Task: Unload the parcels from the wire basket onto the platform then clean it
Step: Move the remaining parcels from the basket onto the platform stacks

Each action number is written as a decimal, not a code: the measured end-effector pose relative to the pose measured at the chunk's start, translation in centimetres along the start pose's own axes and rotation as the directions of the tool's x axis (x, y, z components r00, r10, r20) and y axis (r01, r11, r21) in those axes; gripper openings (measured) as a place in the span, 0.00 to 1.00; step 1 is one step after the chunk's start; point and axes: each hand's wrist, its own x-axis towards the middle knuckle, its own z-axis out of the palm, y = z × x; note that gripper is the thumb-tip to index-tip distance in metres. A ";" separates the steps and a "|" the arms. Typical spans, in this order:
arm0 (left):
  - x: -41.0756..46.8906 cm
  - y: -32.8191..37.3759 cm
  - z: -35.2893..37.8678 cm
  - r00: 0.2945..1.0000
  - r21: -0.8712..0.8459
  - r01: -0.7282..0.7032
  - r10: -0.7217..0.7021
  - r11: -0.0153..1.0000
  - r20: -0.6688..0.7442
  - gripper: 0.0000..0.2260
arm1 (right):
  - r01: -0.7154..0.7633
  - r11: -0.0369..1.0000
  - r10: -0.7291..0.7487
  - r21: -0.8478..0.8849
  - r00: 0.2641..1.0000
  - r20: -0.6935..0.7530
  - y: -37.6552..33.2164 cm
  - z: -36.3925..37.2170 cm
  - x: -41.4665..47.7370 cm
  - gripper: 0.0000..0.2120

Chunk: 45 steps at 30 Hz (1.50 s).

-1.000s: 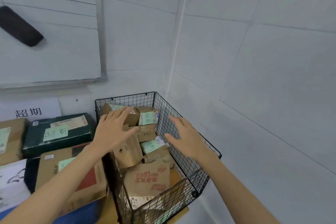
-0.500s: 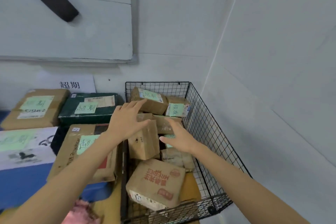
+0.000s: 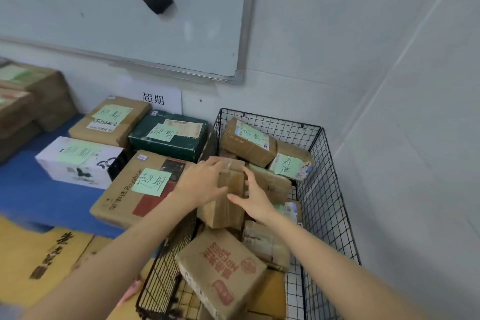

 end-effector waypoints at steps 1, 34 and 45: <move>0.0 0.2 0.1 1.000 -0.003 0.016 -0.016 1.000 -0.003 0.28 | 0.011 1.000 -0.012 0.013 1.000 0.027 0.1 -0.2 0.3 0.42; -0.6 5.2 -6.0 0.909 -0.626 -0.183 -0.112 0.758 -0.401 0.40 | 0.463 0.832 -0.550 -0.306 0.763 -0.340 -8.1 -8.7 -4.8 0.26; -1.8 2.2 -7.9 0.876 -0.635 -0.317 -0.038 0.705 -0.480 0.45 | 0.492 0.763 -0.613 -0.419 0.756 -0.230 -11.3 -9.4 -6.7 0.24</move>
